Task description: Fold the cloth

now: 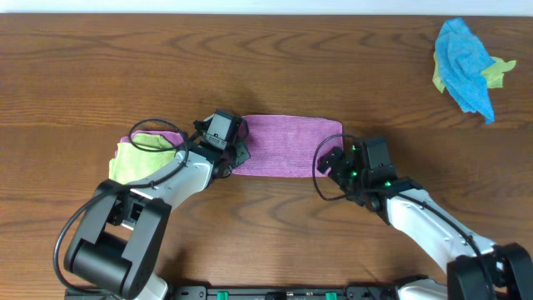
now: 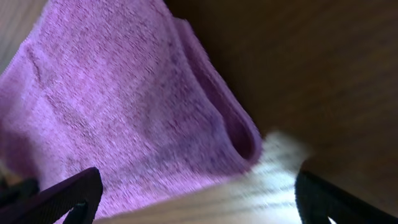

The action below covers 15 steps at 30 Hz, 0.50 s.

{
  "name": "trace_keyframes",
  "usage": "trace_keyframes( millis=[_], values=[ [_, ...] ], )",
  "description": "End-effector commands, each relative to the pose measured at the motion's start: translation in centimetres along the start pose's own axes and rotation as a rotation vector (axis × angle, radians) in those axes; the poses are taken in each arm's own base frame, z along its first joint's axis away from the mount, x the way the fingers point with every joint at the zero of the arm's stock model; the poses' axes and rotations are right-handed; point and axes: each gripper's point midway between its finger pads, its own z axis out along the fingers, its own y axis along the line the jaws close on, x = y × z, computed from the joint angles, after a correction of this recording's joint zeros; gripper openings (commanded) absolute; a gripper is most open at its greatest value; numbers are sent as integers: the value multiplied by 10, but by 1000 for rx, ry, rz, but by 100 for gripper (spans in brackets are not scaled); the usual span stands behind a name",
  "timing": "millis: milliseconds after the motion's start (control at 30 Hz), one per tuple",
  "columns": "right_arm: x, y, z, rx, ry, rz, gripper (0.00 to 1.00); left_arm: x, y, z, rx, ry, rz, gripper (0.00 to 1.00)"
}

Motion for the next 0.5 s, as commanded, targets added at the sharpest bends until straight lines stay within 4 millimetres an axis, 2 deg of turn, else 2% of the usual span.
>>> trace_keyframes(
  millis=[0,233,467],
  values=[
    [0,-8,8,23,4,38,99,3,3,8,-24,16,-3,6],
    [-1,-11,22,29,7,54,96,10,9,17,-41,50,-8,6],
    [-1,-13,37,28,10,61,79,10,9,17,-39,49,-8,6]
  ],
)
